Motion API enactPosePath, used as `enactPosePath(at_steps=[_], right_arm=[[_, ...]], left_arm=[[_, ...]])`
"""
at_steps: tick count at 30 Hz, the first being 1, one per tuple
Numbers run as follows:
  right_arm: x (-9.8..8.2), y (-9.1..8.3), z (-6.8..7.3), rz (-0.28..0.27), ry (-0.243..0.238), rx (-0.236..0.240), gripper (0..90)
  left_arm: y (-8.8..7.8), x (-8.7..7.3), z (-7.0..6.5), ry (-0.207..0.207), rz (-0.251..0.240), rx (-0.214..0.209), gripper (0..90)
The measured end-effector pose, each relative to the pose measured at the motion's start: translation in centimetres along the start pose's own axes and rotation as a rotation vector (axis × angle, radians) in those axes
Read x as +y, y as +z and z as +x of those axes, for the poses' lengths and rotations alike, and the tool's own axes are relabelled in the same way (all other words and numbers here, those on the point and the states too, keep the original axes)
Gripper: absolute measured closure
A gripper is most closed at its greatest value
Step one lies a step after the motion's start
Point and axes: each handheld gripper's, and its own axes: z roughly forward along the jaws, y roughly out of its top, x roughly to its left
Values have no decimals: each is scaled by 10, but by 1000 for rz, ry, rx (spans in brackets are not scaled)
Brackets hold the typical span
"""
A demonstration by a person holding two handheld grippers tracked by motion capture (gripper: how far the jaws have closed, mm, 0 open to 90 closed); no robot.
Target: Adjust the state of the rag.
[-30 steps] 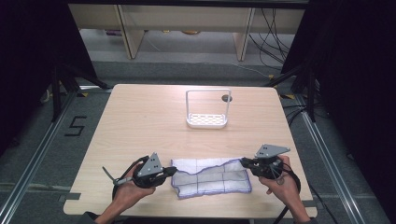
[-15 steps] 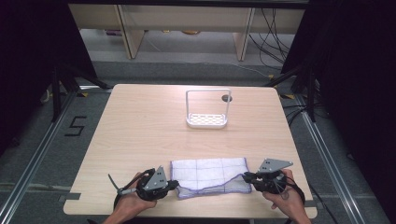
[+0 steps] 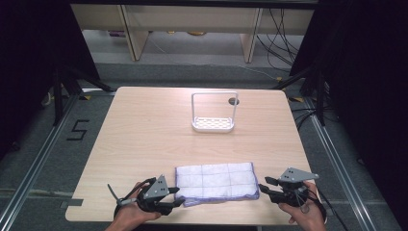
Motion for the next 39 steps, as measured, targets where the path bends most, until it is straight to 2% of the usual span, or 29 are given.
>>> enactPosePath(at_steps=[2, 3, 4, 5, 6, 7, 8, 9, 11, 12, 13, 14, 15, 16, 17, 20, 23, 24, 25, 26, 28, 29, 30, 31, 34, 35, 37, 38, 39], right_arm=[[1, 3, -1, 19, 48, -16, 543], [1, 5, 0, 35, 84, -20, 528], [1, 8, 0, 36, 80, -28, 516], [2, 8, 0, 38, 100, -29, 502], [2, 9, -2, 43, 86, -37, 495], [2, 8, -1, 52, 89, -39, 490], [2, 9, 0, 50, 99, -39, 484], [2, 10, 3, 54, 135, -36, 479], [1, 11, 3, 56, 111, -59, 470], [1, 12, 6, 64, 133, -60, 468], [1, 14, 5, 58, 106, -58, 467], [0, 15, 6, 70, 101, -64, 464], [-1, 18, 7, 73, 88, -63, 461], [-1, 18, 11, 97, 107, -71, 457], [-1, 20, 10, 92, 78, -75, 454], [-2, 25, 14, 113, 123, -64, 449], [-1, 29, 15, 121, 119, -64, 439], [-2, 31, 15, 115, 102, -68, 437], [-1, 31, 17, 137, 117, -66, 437], [-3, 33, 17, 147, 85, -72, 437], [-4, 37, 19, 148, 66, -76, 442], [-4, 36, 23, 179, 95, -79, 444], [-6, 38, 23, 184, 60, -89, 450], [-6, 39, 24, 188, 52, -91, 459], [-6, 38, 25, 198, 57, -91, 465], [-7, 38, 24, 192, 38, -96, 470], [-8, 39, 24, 197, 54, -94, 485], [-8, 39, 24, 191, 48, -93, 487], [-7, 39, 25, 194, 62, -95, 495]], left_arm=[[-2, 7, 9, 0, -3, 22, 480], [-1, 11, 14, -30, -26, 36, 465], [0, 15, 20, -31, -33, 35, 460], [1, 19, 26, -39, -24, 43, 457], [3, 21, 30, -49, -25, 50, 447], [5, 24, 40, -44, 3, 57, 435], [9, 25, 46, -61, 6, 59, 430], [12, 26, 50, -80, 9, 60, 429], [22, 27, 63, -112, 39, 66, 428], [26, 27, 67, -129, 53, 73, 426], [29, 26, 70, -124, 66, 74, 420], [34, 25, 73, -142, 69, 73, 420], [35, 25, 75, -139, 87, 73, 420], [38, 24, 77, -147, 107, 65, 419], [40, 23, 78, -156, 115, 69, 416], [44, 23, 82, -159, 125, 62, 416], [49, 22, 83, -159, 147, 49, 426], [50, 22, 84, -140, 156, 43, 433], [52, 22, 82, -140, 155, 38, 436], [53, 21, 80, -145, 155, 31, 457], [54, 20, 79, -120, 171, 31, 490], [54, 20, 77, -103, 185, 33, 515], [54, 20, 75, -113, 180, 36, 526], [53, 20, 75, -94, 192, 31, 549], [53, 20, 72, -91, 188, 31, 625], [53, 19, 71, -77, 188, 23, 653], [52, 20, 71, -35, 218, 12, 698], [54, 19, 69, -67, 195, 15, 708], [53, 19, 69, -63, 199, 9, 724]])
